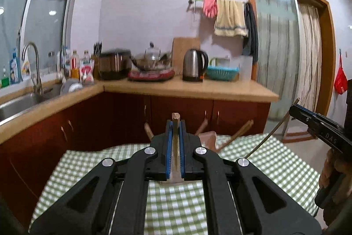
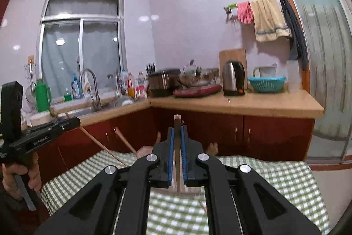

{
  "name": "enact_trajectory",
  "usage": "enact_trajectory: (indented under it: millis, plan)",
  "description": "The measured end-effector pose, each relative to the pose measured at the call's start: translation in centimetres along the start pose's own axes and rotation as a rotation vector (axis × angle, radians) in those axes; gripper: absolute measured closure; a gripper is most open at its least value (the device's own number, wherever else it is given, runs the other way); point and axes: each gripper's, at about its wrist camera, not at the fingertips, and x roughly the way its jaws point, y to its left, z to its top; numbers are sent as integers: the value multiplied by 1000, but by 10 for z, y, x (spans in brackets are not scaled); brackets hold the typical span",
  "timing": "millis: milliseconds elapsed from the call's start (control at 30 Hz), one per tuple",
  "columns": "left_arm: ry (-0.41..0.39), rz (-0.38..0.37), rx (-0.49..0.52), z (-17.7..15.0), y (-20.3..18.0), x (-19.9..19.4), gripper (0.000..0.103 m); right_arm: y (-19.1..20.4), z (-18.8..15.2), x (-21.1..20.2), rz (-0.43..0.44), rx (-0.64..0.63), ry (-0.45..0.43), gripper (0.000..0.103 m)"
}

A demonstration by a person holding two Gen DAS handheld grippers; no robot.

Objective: Organize utensils
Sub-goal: 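Lift both held chopsticks upright and carry them over the holder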

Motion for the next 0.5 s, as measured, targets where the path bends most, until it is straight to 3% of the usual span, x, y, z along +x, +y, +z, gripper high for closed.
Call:
enact_trajectory:
  millis: [233, 500]
  plan:
    - [-96, 20, 23, 33, -1, 14, 97, -3, 31, 20, 6, -30, -98, 96]
    - [-55, 16, 19, 31, 3, 57, 97, -15, 43, 64, 10, -25, -129, 96]
